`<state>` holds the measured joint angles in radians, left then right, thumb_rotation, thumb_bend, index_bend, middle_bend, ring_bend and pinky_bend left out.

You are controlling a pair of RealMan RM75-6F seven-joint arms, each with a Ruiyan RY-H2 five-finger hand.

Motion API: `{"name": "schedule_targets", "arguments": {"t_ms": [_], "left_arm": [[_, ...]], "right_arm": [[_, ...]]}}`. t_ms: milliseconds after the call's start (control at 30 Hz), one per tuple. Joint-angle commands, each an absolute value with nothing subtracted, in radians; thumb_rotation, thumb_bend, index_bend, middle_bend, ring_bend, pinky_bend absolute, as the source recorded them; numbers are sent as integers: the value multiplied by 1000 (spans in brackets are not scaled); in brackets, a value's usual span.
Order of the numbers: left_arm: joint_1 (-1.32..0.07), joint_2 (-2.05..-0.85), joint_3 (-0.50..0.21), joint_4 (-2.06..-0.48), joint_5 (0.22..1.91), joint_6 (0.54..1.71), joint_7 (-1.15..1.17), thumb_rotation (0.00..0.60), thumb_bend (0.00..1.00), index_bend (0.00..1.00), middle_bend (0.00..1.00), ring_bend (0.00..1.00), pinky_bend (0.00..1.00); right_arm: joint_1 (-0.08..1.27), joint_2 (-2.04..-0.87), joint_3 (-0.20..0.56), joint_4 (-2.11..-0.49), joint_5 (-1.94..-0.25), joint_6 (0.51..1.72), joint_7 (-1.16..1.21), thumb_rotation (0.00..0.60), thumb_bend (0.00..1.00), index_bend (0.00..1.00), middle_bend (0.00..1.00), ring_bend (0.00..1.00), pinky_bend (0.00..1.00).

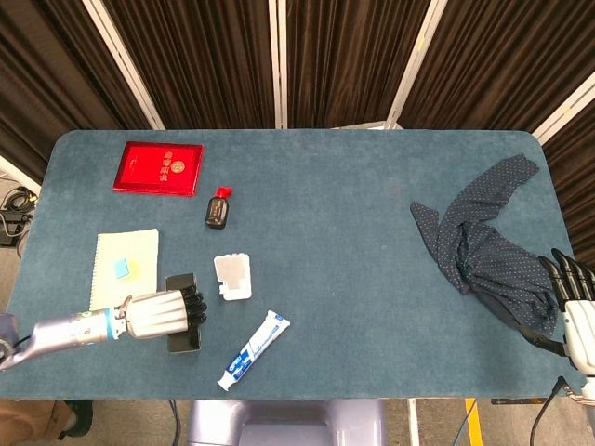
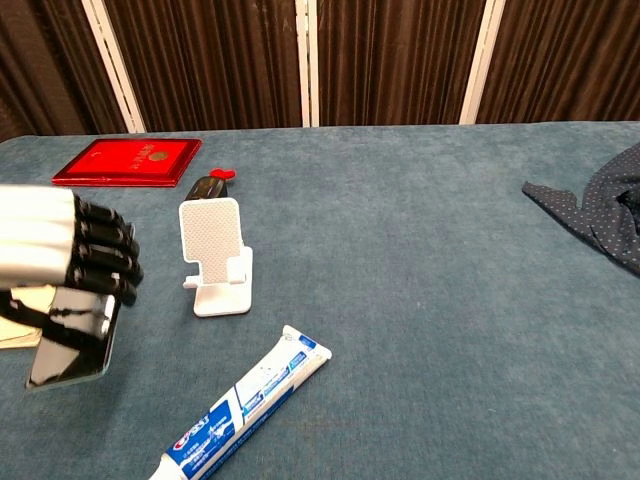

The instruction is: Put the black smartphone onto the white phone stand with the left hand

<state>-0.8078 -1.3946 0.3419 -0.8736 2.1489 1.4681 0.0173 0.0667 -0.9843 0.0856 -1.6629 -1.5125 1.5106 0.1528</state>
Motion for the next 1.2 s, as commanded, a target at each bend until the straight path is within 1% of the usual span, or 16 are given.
{"name": "schedule_targets", "arguments": {"t_ms": [33,133,233,367,500,600,700,933,1200], "left_arm": [[-837,-1299,293,-987,2132,1484,106,600,40,557,418,391,388],[-874,-1219,253,-1104,2114,1416,219,600,39,553,418,391,387],[-913,-1138,212,-1242,2075,1272,379,600,37,533,404,391,381],[-954,-1072,153,-1390,2011,1083,577,600,31,521,392,391,370],[-974,-1068,109,-1462,1962,959,698,600,29,504,376,378,348],[-980,-1092,80,-1491,1924,879,779,600,29,499,373,372,342],[-984,-1127,59,-1499,1910,838,835,600,29,500,373,371,338],[-991,-1199,24,-1468,1896,798,906,600,29,477,356,345,316],[-990,-1267,20,-1428,1895,775,938,600,29,476,355,345,316]], "right_arm": [[65,-982,85,-1664,-1516,1514,158,600,0,0,0,0,0],[64,-980,84,-1665,-1522,1517,164,600,0,0,0,0,0],[63,-977,82,-1666,-1527,1521,170,600,0,0,0,0,0],[59,-973,83,-1663,-1527,1527,187,600,0,0,0,0,0],[57,-968,84,-1656,-1526,1530,207,600,0,0,0,0,0],[56,-965,84,-1652,-1528,1532,223,600,0,0,0,0,0],[55,-962,85,-1648,-1526,1532,238,600,0,0,0,0,0],[55,-960,85,-1642,-1525,1530,255,600,0,0,0,0,0],[55,-957,86,-1636,-1521,1529,272,600,0,0,0,0,0]]}}
